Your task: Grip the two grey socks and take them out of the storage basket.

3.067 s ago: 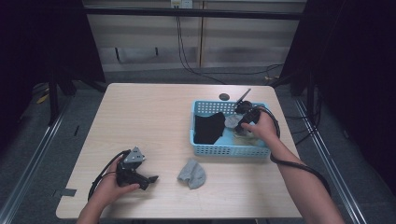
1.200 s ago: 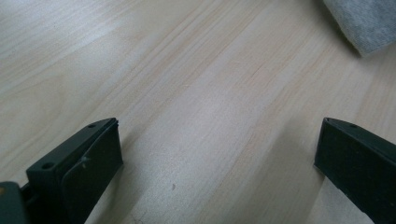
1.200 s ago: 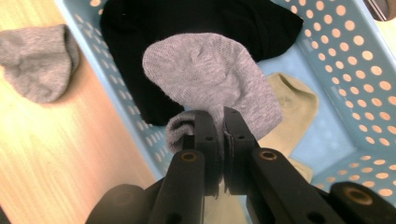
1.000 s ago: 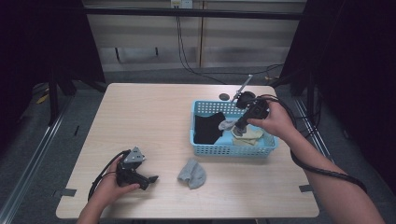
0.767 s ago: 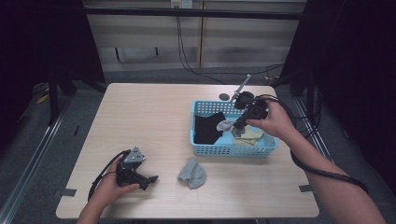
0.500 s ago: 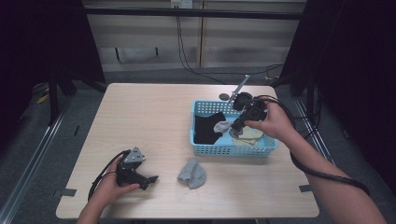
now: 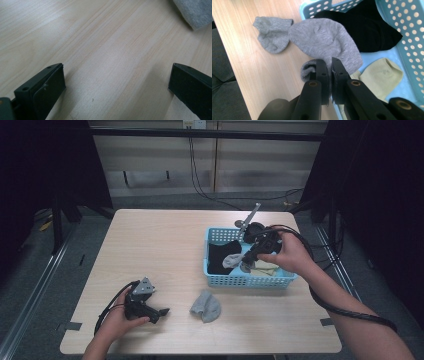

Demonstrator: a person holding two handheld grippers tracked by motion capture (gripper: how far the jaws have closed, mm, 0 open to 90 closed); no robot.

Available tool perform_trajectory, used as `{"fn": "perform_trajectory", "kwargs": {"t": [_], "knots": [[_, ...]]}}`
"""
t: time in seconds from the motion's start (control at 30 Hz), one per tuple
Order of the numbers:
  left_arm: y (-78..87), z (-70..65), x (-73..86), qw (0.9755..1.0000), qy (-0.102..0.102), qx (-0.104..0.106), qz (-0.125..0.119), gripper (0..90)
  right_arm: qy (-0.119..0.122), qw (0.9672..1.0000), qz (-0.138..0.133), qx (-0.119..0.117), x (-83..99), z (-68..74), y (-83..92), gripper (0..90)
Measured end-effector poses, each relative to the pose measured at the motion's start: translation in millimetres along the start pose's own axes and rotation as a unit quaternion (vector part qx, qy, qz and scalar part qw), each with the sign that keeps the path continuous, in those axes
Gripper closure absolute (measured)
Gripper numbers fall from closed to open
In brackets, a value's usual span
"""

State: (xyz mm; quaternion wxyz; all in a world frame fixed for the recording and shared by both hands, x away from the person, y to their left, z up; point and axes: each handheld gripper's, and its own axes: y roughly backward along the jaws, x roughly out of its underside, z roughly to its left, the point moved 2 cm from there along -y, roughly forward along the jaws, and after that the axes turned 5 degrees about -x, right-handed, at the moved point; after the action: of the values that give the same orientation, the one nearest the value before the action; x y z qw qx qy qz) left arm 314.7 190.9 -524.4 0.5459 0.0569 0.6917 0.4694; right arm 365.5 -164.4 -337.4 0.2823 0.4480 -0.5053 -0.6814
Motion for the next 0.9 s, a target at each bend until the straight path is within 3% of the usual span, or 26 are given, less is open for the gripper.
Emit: {"fn": "perform_trajectory", "kwargs": {"t": [0.9], "knots": [[0.0, -0.3, 0.1, 1.0000, 0.002, 0.001, 0.000, 0.0, 0.065, 0.9970, -0.008, -0.040, -13.0, 44.5, -18.5, 85.2]]}}
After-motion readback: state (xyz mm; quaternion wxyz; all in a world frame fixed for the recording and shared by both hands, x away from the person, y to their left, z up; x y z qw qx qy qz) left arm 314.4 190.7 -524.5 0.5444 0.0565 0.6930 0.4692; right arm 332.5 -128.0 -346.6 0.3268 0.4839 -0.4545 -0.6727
